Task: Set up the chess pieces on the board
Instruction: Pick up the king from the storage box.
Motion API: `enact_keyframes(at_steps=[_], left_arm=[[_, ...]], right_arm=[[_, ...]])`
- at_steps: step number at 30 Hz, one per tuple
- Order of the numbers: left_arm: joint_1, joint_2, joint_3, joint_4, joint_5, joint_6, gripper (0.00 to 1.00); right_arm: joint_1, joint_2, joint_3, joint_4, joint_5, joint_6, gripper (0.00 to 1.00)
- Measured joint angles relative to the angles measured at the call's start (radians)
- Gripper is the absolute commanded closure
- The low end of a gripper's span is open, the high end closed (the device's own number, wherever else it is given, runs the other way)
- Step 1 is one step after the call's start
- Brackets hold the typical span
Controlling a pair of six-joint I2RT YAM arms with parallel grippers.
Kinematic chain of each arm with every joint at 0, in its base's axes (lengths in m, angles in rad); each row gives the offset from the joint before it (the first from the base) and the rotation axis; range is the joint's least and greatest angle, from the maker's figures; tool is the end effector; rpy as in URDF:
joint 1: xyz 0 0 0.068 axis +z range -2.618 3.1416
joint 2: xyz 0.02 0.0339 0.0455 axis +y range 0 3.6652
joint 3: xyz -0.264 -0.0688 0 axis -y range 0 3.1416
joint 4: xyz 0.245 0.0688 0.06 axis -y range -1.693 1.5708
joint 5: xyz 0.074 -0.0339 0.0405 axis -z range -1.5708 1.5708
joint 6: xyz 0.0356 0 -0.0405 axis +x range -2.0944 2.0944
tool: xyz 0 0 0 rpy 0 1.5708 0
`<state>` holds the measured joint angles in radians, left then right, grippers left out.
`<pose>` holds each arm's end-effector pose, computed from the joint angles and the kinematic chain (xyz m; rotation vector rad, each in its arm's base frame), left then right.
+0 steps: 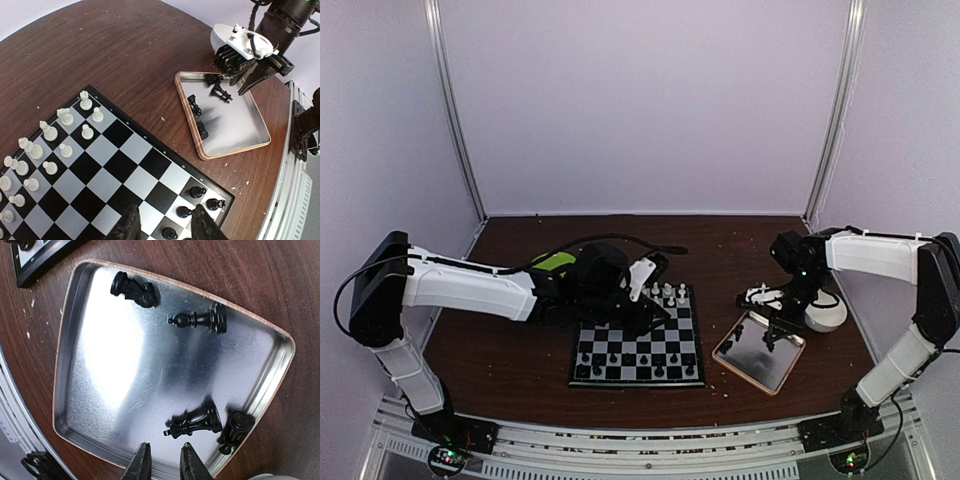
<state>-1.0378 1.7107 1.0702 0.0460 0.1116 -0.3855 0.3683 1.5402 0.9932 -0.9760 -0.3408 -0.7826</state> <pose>0.1895 -0.3291 0.2154 0.8068 2.1709 -0.9007 0.2360 0.1038 0.1938 -1.6353 2.4984 0.4881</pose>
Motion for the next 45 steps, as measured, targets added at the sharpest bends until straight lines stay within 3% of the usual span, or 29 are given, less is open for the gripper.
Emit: enact_keyframes(at_steps=[6,9,16,22,45], left_arm=[[0.0,0.0,0.005,-0.011,0.0,0.008,0.65],[0.0,0.0,0.005,-0.012,0.0,0.009,0.65],[-0.004,-0.002,0.005,-0.011,-0.003,0.009,0.65],[-0.008,-0.002,0.005,-0.01,-0.007,0.006,0.65],[-0.011,-0.002,-0.007,0.006,-0.024,-0.007,0.65]], right_arm=[[0.002,-0.02,-0.003,-0.002,0.049,-0.167,0.75],[0.005,-0.02,-0.003,-0.011,0.068,-0.263,0.67],[0.02,-0.034,-0.025,0.002,0.186,-0.523,0.58],[0.054,-0.057,-0.089,0.049,0.292,-0.678,0.58],[0.073,0.051,-0.096,0.183,0.411,-0.797,0.65]])
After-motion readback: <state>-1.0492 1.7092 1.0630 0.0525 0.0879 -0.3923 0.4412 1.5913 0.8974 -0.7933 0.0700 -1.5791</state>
